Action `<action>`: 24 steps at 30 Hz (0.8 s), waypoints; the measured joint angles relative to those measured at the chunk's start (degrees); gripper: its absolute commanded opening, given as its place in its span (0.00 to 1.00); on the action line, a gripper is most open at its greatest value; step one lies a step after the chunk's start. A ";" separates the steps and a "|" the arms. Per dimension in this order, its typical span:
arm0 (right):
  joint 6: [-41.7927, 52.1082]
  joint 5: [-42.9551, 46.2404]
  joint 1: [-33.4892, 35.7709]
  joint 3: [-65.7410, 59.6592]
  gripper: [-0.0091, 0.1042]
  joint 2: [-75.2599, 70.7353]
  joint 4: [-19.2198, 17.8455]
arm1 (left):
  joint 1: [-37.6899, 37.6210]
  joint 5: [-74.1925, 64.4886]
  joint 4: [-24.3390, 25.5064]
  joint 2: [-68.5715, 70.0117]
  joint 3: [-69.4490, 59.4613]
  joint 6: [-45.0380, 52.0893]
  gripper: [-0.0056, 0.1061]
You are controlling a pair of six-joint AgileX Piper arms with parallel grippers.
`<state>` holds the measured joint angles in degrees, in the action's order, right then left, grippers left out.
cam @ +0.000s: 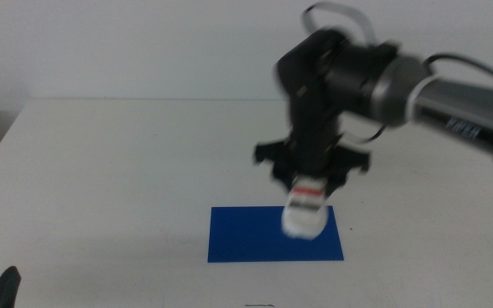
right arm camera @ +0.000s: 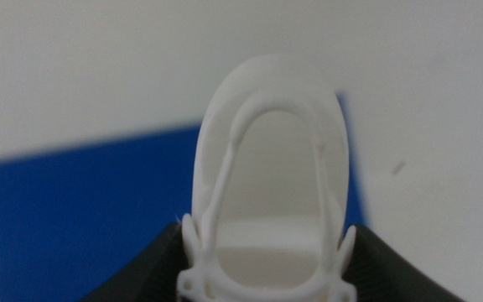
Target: Use one arm to grab the shoe from the table and place it on the mat.
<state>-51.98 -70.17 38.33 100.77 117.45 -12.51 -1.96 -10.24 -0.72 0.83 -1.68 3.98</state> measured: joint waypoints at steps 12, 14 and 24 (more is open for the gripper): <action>-6.23 5.93 10.52 -2.14 0.07 0.00 -2.24 | 0.00 0.00 0.00 0.00 0.00 0.00 0.89; -6.23 5.80 10.52 -2.14 0.07 0.00 -3.73 | 0.00 0.00 0.00 0.00 0.00 0.00 0.89; -6.36 5.79 10.52 -2.14 0.07 -0.04 -10.52 | 0.00 0.00 0.00 0.00 0.00 0.00 0.89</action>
<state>-58.33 -64.38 48.85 98.63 117.41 -23.03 -1.96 -10.24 -0.72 0.83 -1.68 3.98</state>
